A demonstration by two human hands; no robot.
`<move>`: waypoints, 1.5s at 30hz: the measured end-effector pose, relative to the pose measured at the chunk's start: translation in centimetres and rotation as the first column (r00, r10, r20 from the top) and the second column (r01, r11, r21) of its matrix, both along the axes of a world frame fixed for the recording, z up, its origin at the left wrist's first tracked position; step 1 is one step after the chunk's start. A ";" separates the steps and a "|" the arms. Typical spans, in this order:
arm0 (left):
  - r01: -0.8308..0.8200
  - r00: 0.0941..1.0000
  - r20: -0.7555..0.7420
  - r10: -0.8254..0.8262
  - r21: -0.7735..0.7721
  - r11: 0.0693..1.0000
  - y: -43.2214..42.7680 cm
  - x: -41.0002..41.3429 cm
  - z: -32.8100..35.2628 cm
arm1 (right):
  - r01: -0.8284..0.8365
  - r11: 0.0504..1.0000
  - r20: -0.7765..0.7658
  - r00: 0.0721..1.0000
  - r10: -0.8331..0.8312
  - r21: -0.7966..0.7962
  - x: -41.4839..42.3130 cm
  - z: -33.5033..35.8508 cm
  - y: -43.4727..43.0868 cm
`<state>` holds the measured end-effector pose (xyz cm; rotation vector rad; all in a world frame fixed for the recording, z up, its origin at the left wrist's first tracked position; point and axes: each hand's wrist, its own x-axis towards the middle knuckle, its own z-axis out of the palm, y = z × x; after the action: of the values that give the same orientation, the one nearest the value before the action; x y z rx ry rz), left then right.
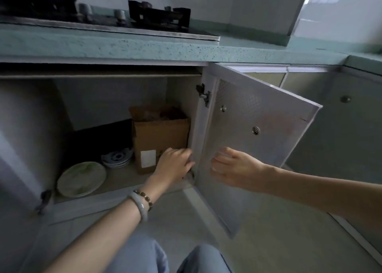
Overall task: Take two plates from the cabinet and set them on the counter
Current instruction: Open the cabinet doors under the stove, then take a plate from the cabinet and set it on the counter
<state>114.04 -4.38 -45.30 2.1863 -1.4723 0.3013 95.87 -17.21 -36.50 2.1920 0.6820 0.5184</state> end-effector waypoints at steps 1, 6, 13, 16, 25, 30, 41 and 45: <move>-0.043 0.999 0.000 0.043 -0.005 0.999 1.6 1.2 -0.1 | -0.054 0.998 0.027 0.998 0.053 0.042 1.8 -0.2 0.9; -0.286 0.956 -0.068 0.285 -0.008 0.958 11.5 6.4 -1.1 | -0.275 0.940 0.120 0.960 0.255 0.203 10.6 -1.5 5.1; -0.636 0.736 -0.313 0.600 -0.019 0.771 23.6 11.7 -4.8 | -0.375 0.799 0.135 0.925 0.355 0.470 21.6 -5.6 10.9; -0.722 0.630 -0.452 0.631 -0.040 0.691 27.1 14.1 -7.3 | -0.282 0.688 0.097 0.950 0.296 0.668 25.7 -8.9 13.3; -0.843 0.298 -0.797 0.525 0.038 0.537 29.6 21.8 -16.6 | 0.241 0.110 -0.250 0.966 0.072 0.964 35.5 -20.2 17.5; -0.894 0.097 -0.930 0.356 0.076 0.441 28.3 26.3 -22.0 | 0.393 -0.280 -0.414 0.910 -0.018 0.876 41.1 -27.0 18.1; -0.911 0.013 -0.900 0.435 0.169 0.375 27.2 33.5 -32.7 | 0.445 -0.644 -0.580 0.815 0.003 0.622 49.8 -38.5 20.6; -0.930 0.052 -0.933 0.356 0.084 0.357 26.8 34.7 -34.8 | 0.661 -0.508 -0.776 0.630 -0.025 0.553 52.2 -41.5 20.6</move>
<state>148.77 22.45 -80.11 1.7914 0.4192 -0.0969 148.04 3.34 -78.02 3.9073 -1.3432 -0.0909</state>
